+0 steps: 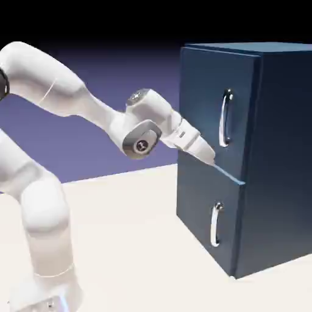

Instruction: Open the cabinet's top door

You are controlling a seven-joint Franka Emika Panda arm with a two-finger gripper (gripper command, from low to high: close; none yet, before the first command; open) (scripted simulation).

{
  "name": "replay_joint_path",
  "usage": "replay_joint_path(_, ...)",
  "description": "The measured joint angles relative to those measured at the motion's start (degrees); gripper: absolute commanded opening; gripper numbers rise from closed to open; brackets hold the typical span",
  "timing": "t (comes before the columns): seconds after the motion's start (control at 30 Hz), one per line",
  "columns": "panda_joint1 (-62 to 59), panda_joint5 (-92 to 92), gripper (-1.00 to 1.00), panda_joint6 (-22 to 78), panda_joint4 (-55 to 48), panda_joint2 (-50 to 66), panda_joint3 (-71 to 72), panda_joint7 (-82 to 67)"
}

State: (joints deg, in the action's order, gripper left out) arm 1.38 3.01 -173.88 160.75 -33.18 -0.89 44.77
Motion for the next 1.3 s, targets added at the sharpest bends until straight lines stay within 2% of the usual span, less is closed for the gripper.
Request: replay_joint_path(1.3,22.41,97.18,1.00,4.07,-8.15,-16.83,-28.88,74.77)
